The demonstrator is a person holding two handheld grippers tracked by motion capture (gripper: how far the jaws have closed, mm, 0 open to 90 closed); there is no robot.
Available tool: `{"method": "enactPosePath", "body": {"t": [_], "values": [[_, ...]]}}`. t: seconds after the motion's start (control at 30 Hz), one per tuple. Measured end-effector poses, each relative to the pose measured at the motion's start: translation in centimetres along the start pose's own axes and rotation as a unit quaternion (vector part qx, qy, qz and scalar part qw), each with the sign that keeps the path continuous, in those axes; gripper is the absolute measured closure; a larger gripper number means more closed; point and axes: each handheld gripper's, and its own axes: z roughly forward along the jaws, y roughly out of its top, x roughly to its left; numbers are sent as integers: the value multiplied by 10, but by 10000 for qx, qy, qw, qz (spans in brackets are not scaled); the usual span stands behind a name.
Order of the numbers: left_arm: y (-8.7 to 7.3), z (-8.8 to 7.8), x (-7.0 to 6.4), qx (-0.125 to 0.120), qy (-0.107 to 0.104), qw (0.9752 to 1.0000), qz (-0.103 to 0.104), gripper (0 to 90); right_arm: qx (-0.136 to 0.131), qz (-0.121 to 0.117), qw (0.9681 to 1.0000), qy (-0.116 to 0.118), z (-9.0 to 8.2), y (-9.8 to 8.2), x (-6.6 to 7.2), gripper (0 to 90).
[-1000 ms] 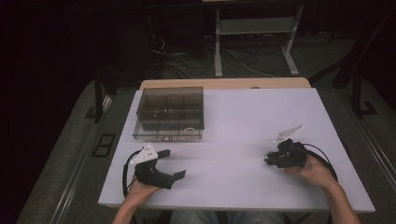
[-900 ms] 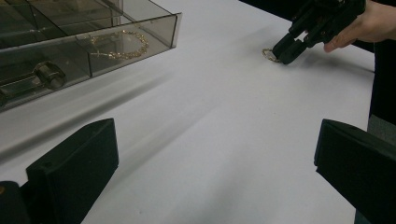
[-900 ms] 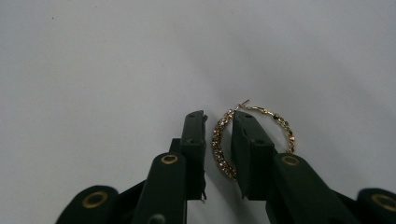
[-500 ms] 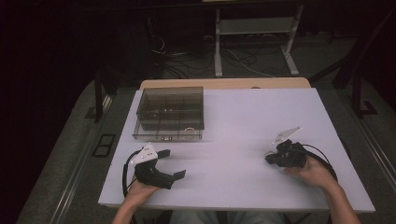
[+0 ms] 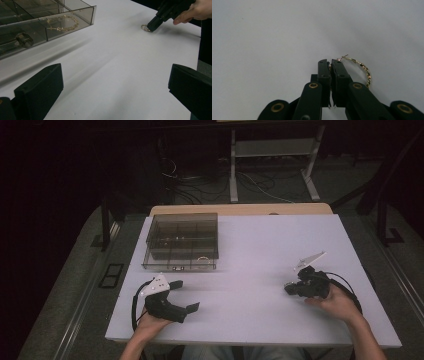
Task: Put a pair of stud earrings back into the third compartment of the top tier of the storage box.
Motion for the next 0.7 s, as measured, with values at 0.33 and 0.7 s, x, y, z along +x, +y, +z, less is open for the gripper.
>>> {"method": "enactPosePath", "body": {"t": [0.33,0.7], "values": [[0,0,0,0,6,10000,0,0,-472,232,9983,239,-16,-2,-5,852],[0,0,1,12,16,10000,-1,0,-847,363,9941,576,-28,4,-5,852]]}}
